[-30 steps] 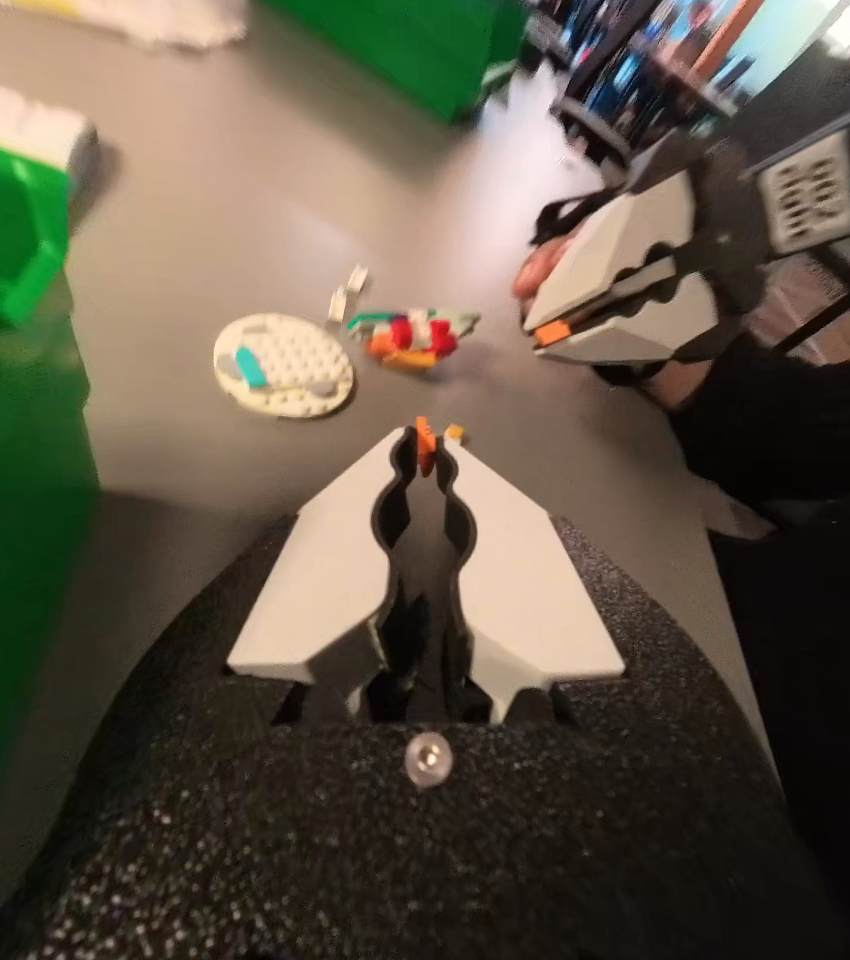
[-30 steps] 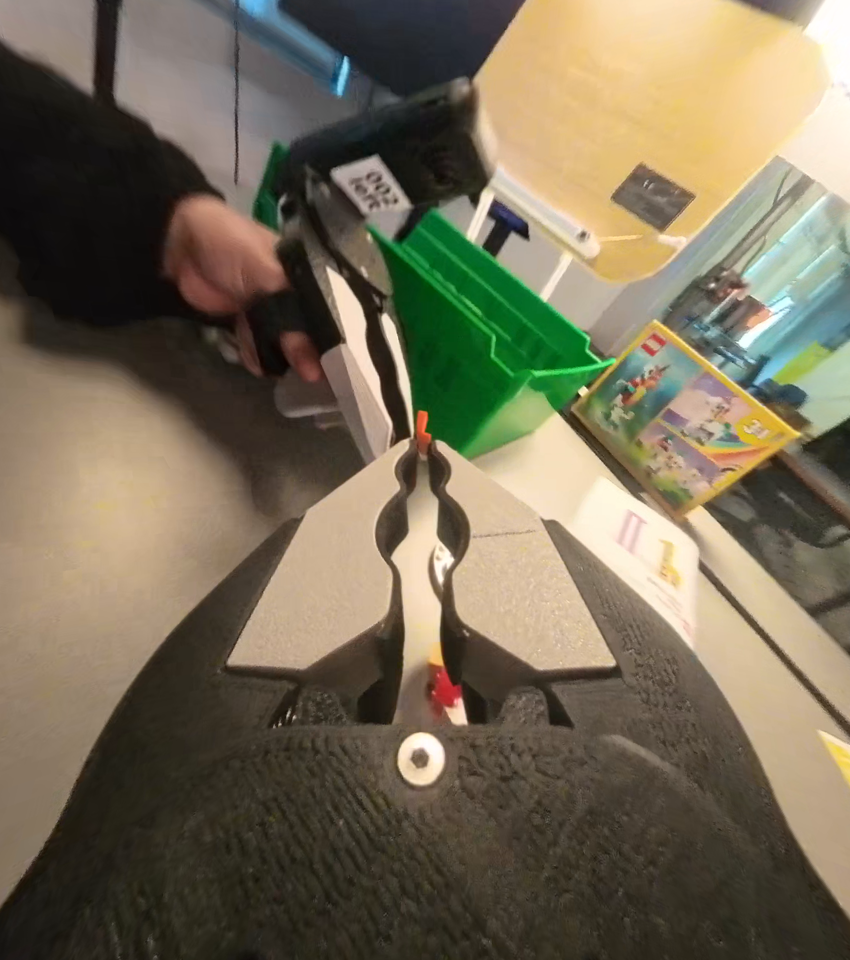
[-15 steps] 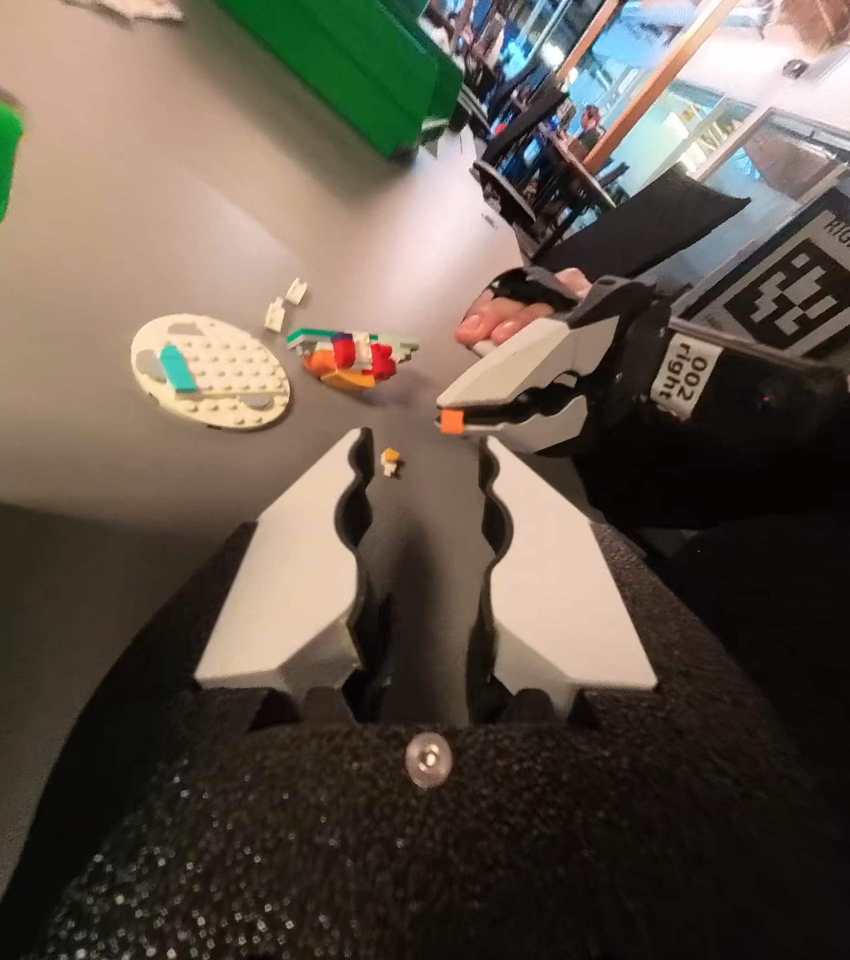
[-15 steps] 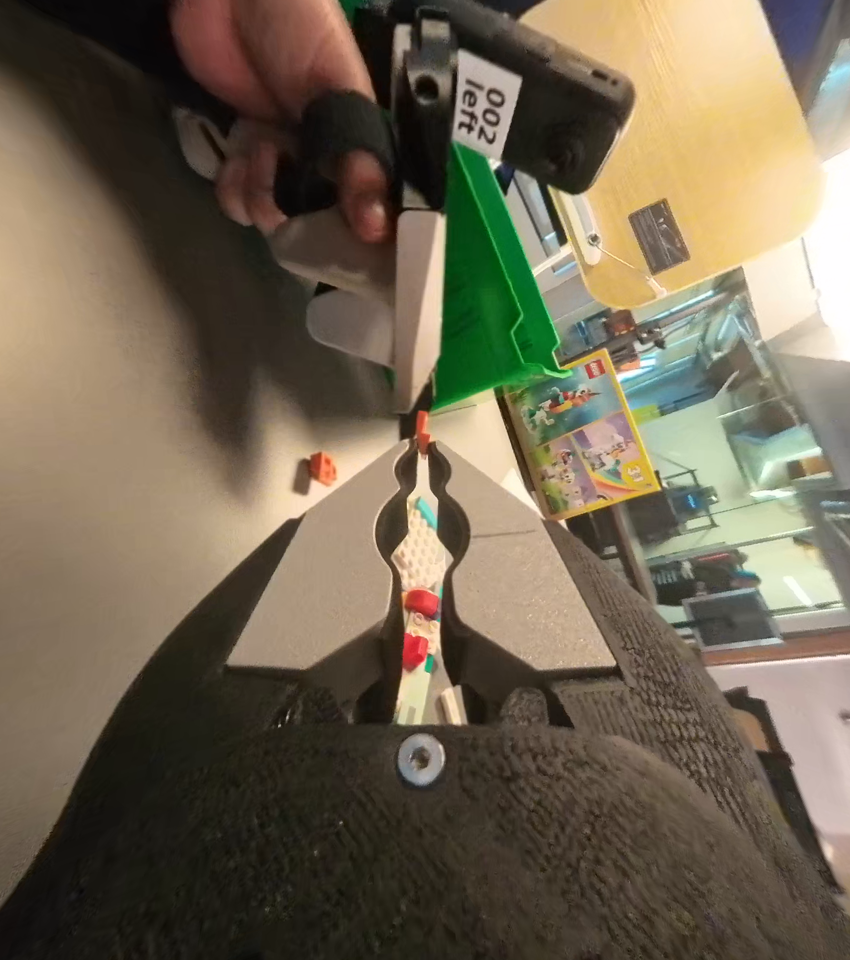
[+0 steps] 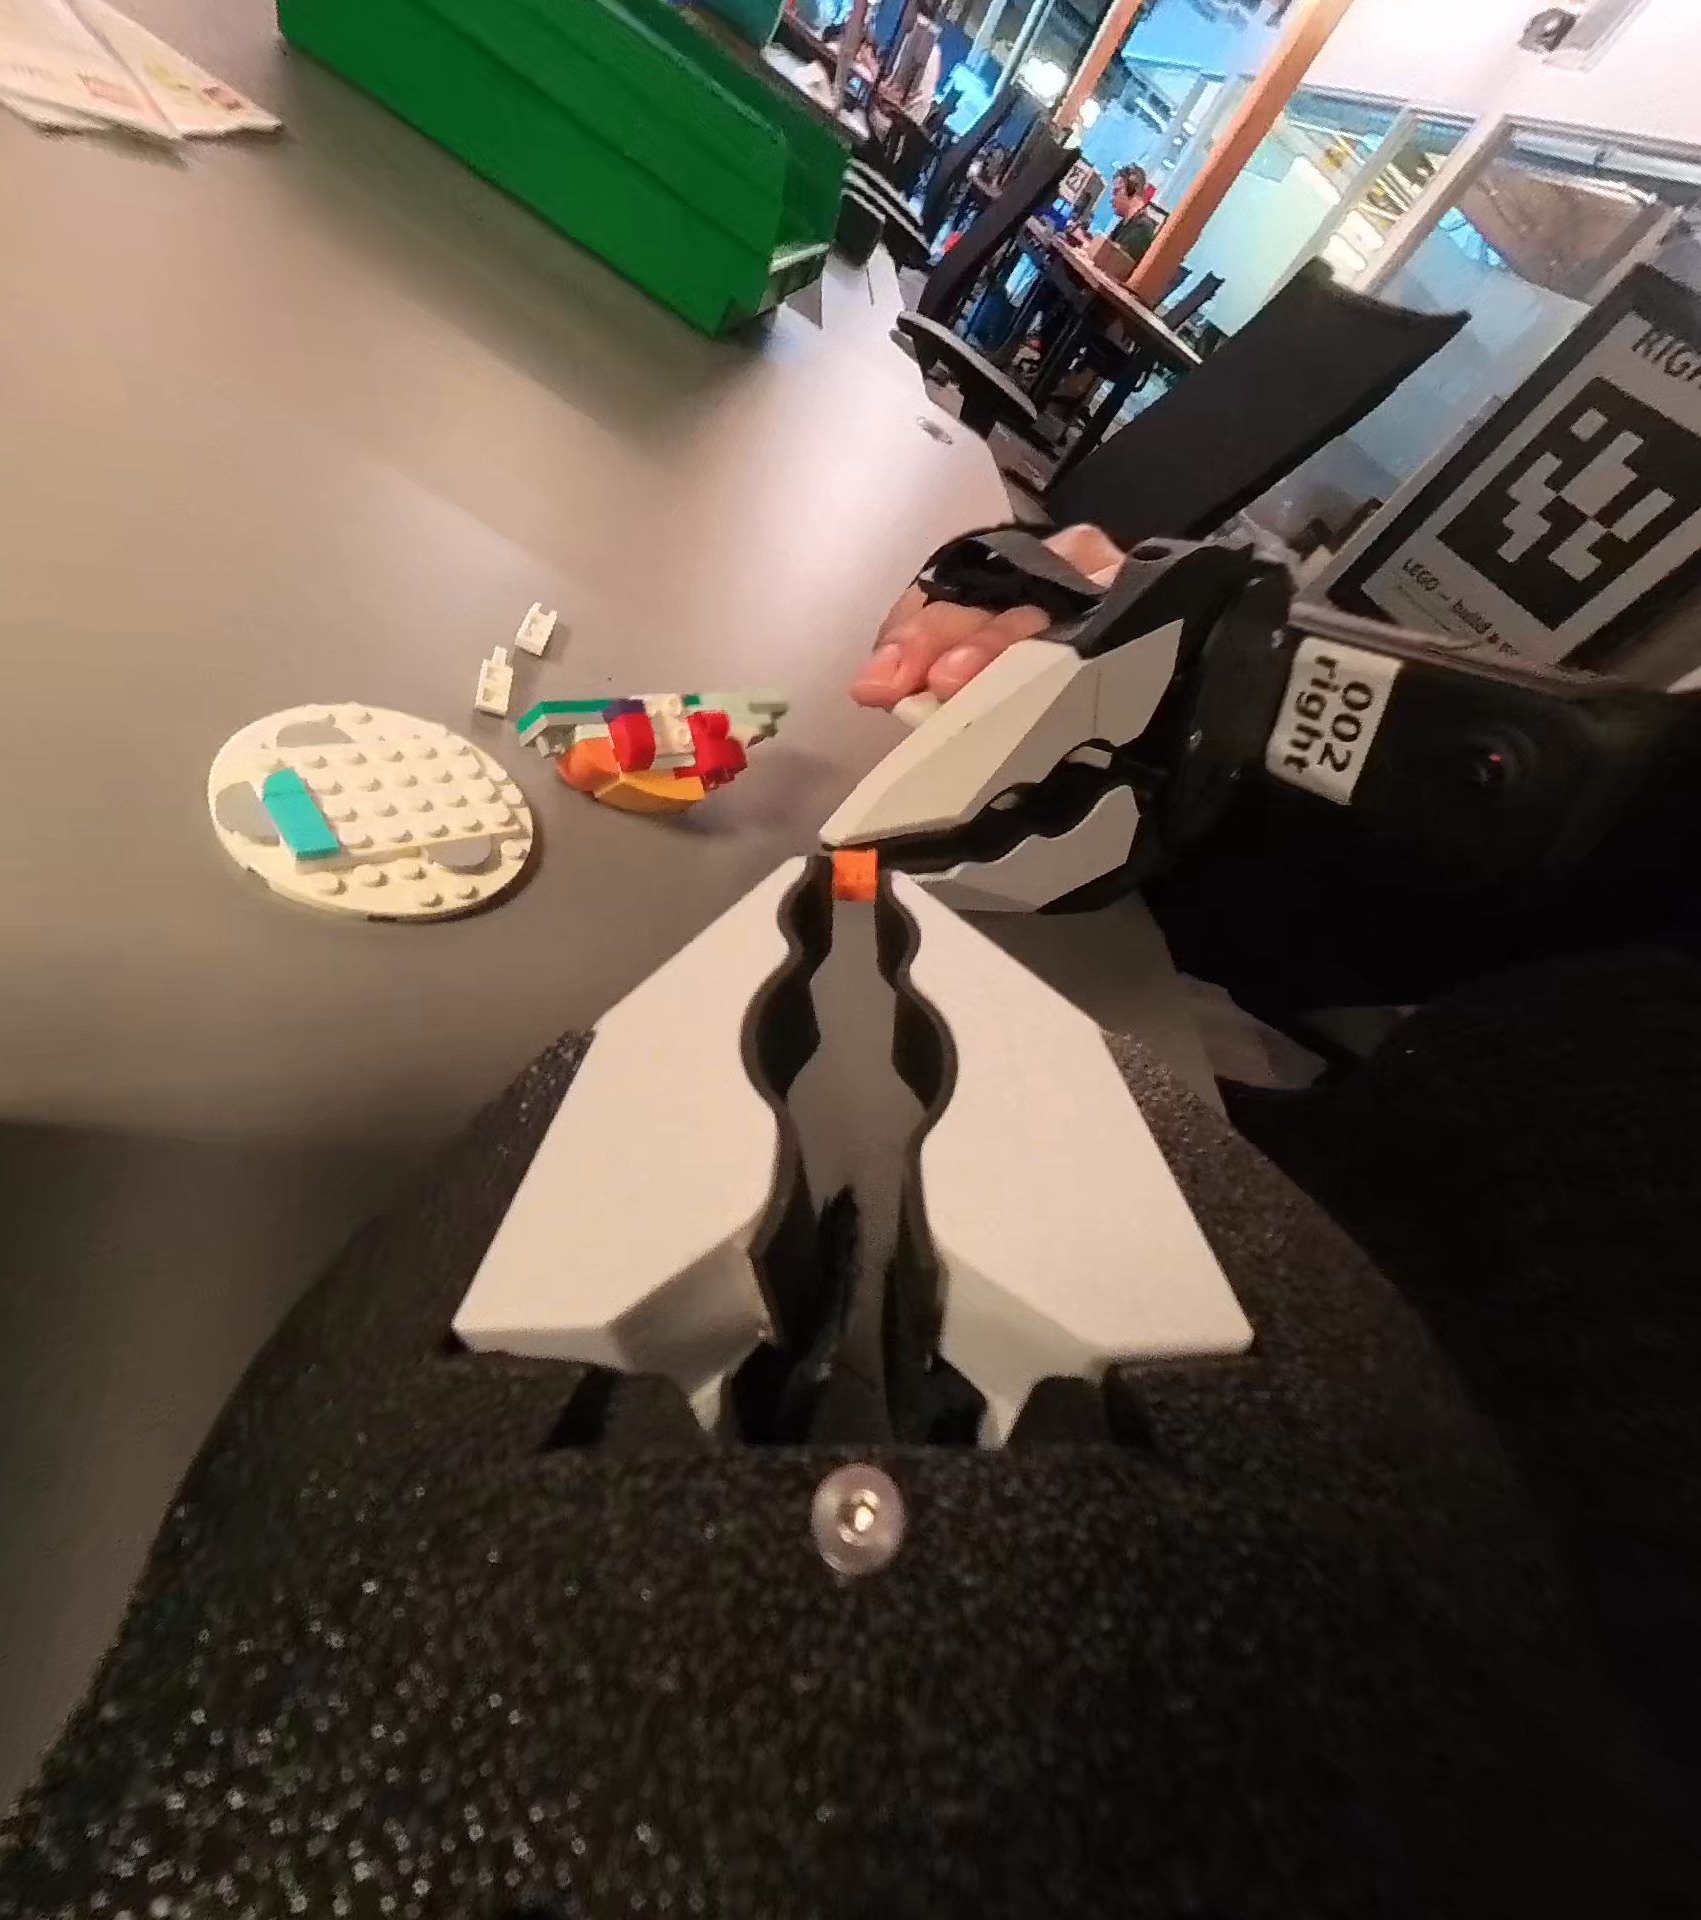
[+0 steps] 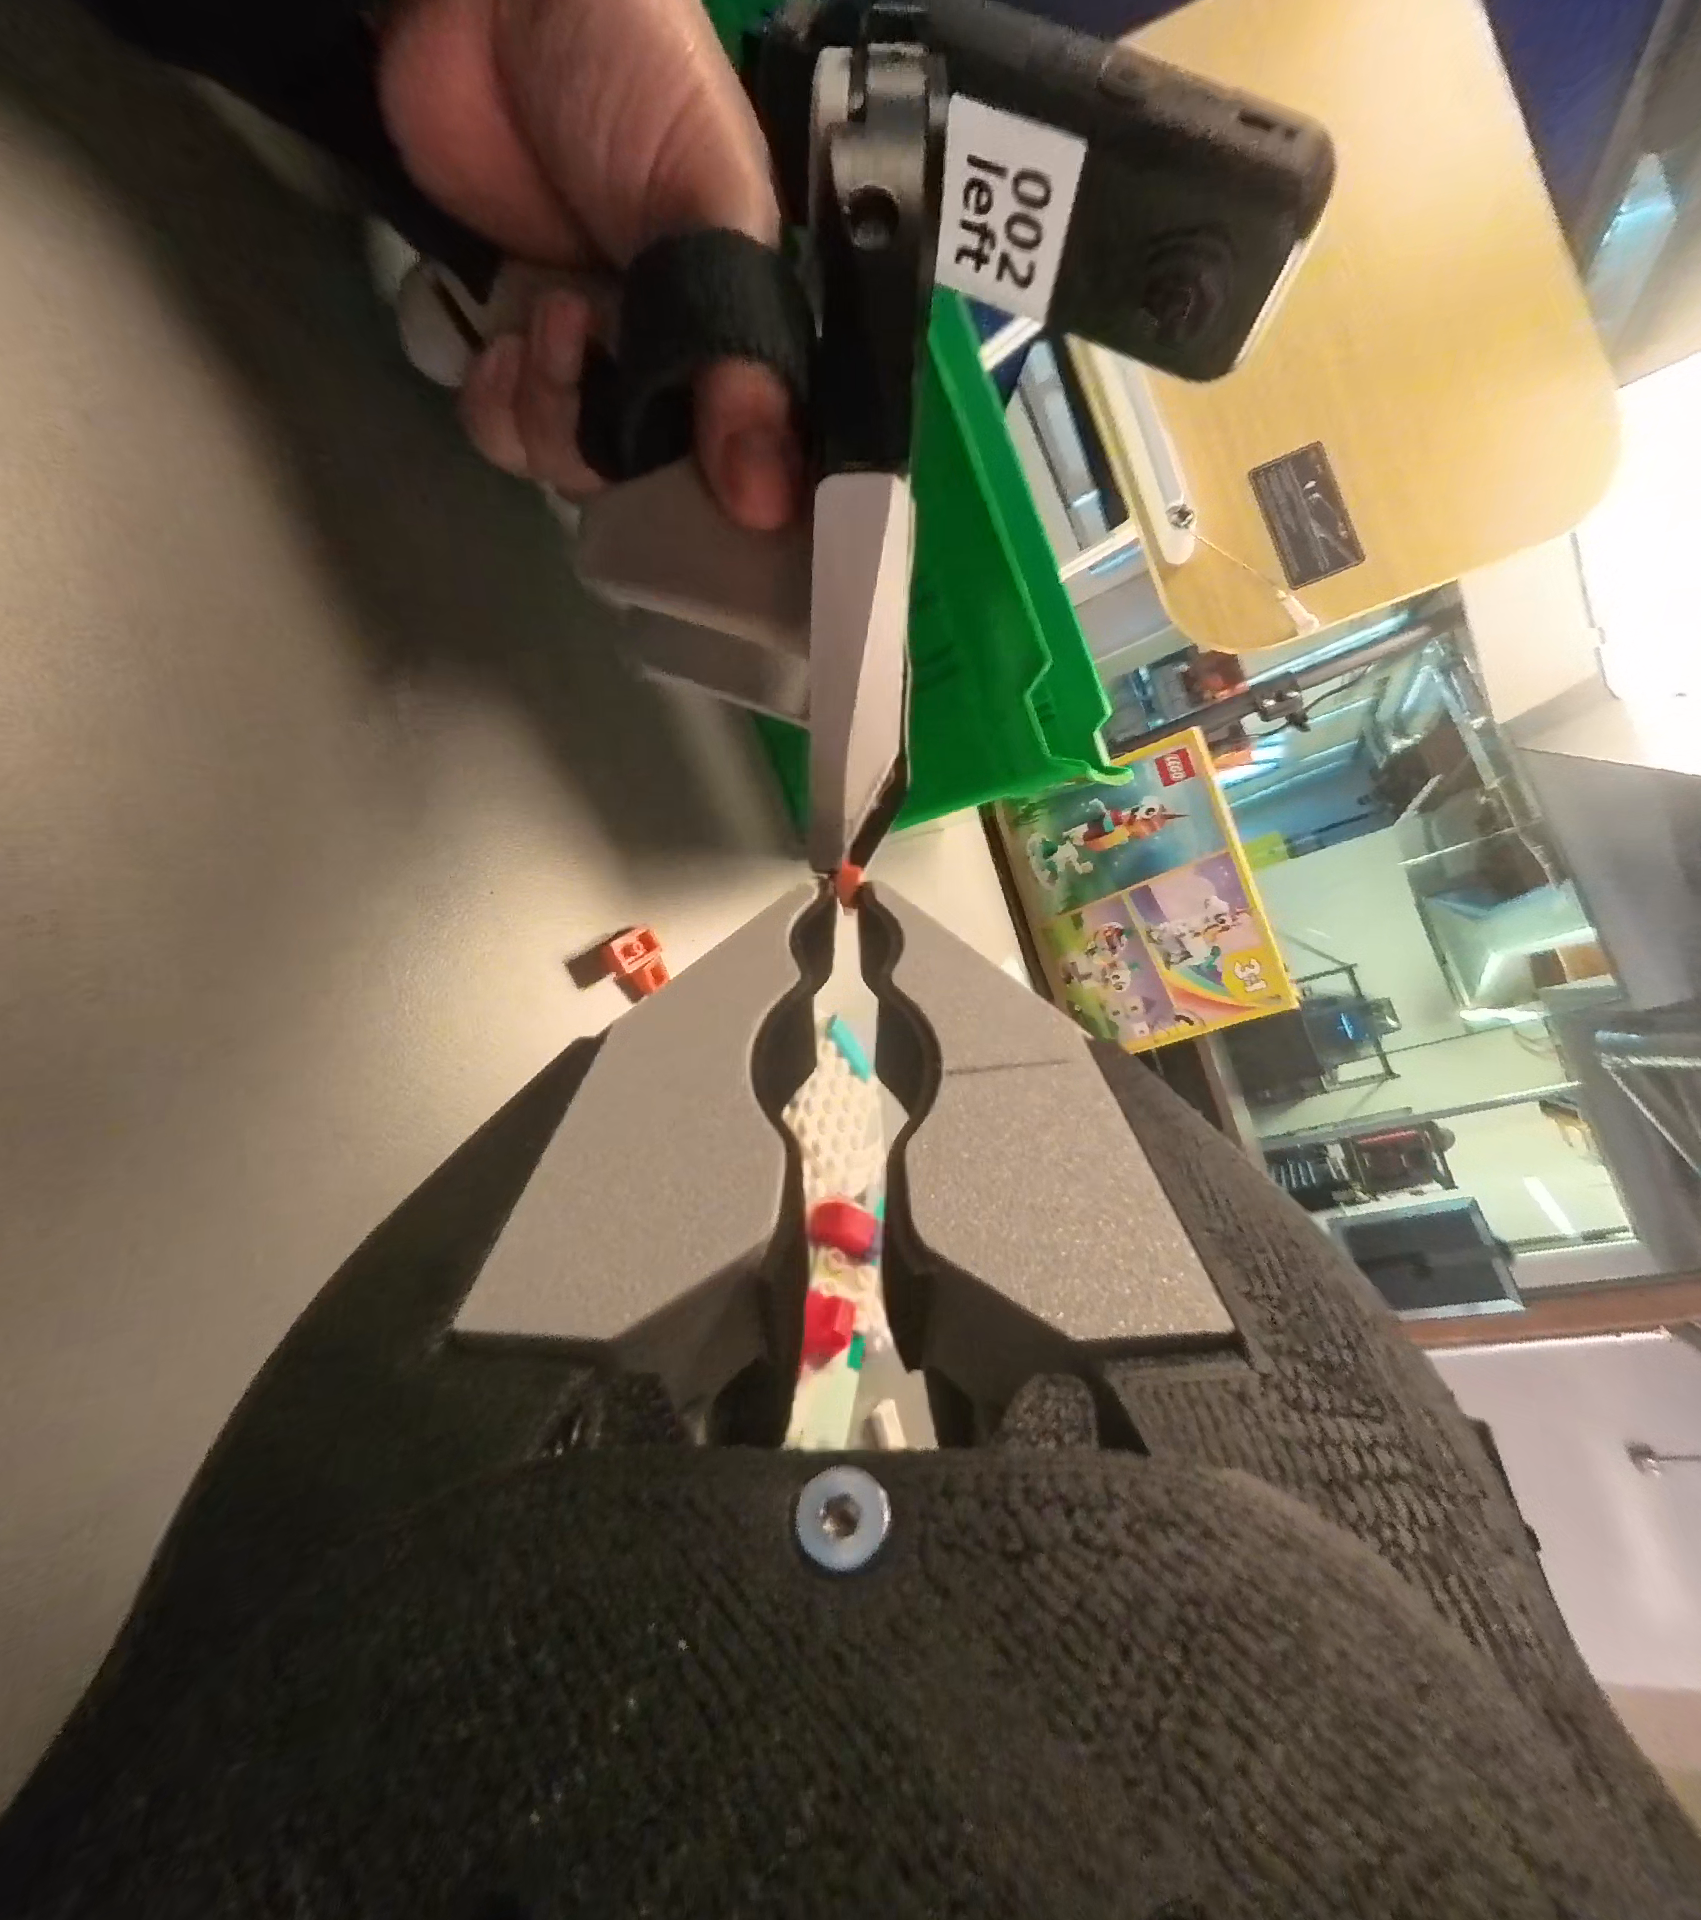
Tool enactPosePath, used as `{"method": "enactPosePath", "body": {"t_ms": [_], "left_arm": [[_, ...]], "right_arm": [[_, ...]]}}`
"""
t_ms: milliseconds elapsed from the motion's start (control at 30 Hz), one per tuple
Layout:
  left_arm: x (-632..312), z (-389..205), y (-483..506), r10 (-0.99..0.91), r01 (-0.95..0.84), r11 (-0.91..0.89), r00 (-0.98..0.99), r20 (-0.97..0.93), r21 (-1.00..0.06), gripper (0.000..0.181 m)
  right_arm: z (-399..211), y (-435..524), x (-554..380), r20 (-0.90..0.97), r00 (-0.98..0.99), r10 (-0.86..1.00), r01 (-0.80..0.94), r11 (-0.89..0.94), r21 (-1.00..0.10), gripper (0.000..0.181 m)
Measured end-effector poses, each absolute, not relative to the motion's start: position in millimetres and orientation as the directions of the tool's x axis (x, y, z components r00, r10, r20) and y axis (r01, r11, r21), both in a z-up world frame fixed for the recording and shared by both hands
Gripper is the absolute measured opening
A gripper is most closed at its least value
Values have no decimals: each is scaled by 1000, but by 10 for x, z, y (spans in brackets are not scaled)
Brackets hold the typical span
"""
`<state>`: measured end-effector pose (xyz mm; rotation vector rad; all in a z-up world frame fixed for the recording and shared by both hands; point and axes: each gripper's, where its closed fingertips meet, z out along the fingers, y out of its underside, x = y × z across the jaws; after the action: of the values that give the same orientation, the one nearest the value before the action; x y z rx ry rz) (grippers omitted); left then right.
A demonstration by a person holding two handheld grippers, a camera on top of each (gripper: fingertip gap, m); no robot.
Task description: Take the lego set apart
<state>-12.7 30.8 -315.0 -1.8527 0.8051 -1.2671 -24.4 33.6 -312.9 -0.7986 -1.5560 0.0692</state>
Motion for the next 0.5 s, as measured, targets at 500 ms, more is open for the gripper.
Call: {"method": "enactPosePath", "body": {"t_ms": [500], "left_arm": [[-2083, -1973, 879, -518, -240, -166, 847, -122, -956, 7]], "right_arm": [[-2689, 554, -82, 758, 359, 545, 330, 685, -649, 8]]}}
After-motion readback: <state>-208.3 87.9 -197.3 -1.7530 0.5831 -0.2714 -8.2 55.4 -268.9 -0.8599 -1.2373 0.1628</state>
